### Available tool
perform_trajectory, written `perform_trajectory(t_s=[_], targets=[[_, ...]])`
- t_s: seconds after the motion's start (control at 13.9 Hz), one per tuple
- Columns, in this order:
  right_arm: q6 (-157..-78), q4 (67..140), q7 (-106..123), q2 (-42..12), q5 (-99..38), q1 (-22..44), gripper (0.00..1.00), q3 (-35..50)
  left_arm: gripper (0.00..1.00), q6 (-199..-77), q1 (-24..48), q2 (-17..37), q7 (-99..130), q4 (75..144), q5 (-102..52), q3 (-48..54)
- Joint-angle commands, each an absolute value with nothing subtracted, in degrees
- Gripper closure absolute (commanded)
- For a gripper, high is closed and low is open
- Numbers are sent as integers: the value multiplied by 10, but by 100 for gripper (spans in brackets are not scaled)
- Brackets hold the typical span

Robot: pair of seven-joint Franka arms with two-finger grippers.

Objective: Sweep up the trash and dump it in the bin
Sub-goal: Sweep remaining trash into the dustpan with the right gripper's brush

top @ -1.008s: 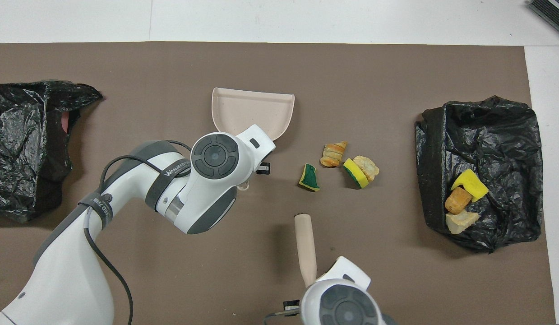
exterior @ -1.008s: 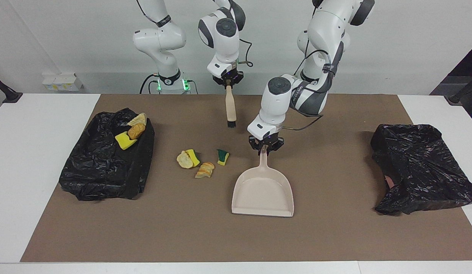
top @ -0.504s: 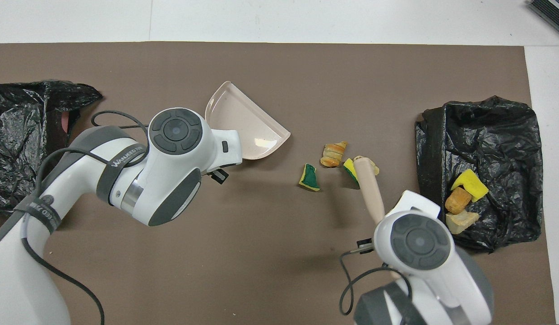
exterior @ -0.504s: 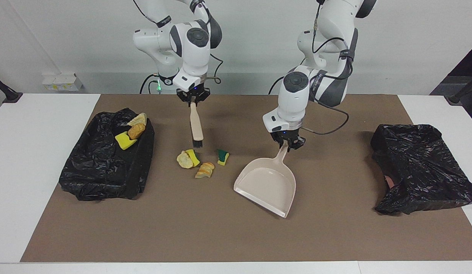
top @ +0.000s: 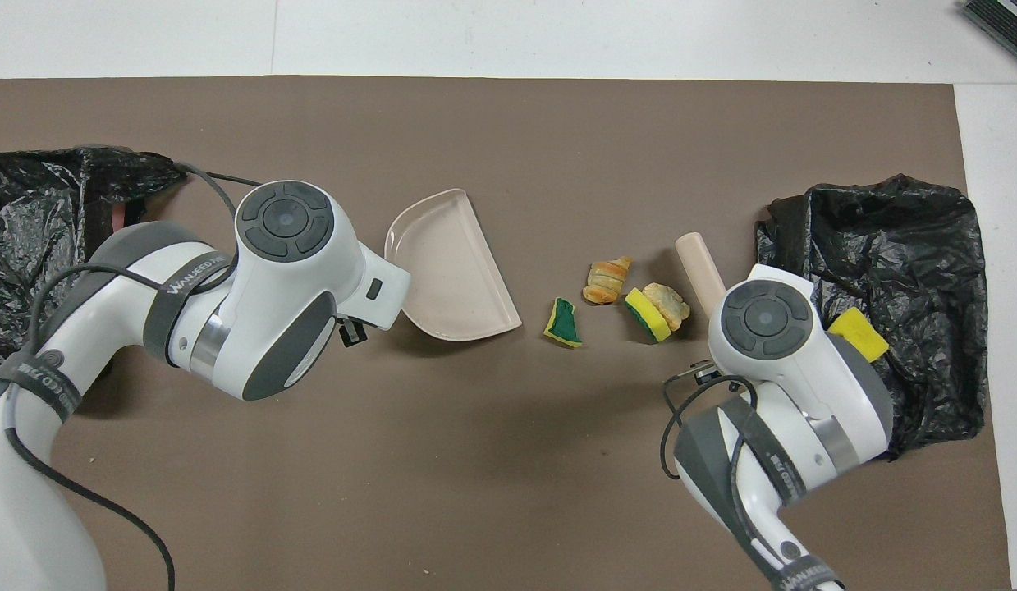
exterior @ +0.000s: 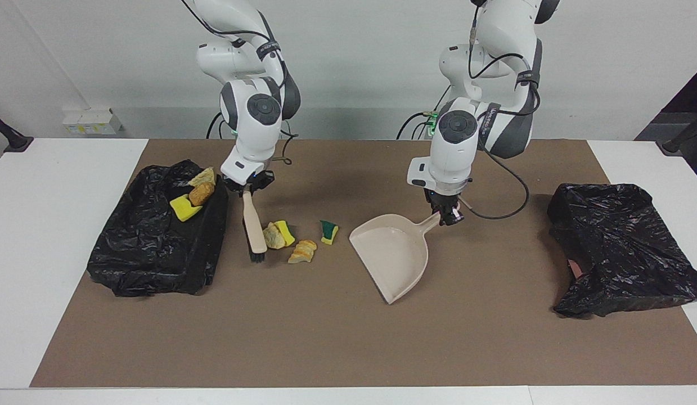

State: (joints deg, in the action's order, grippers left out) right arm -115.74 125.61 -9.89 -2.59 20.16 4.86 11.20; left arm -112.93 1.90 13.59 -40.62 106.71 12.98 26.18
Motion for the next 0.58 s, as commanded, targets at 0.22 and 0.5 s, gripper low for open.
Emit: perform_trajectory(t_s=[0.22, 0.5], targets=[[-1158, 1247, -134, -69, 166, 65, 100, 116, 100, -1136, 44, 41, -426, 1193, 130, 272], [-1168, 1244, -135, -79, 92, 79, 100, 152, 100, -1138, 51, 26, -359, 1218, 120, 277]])
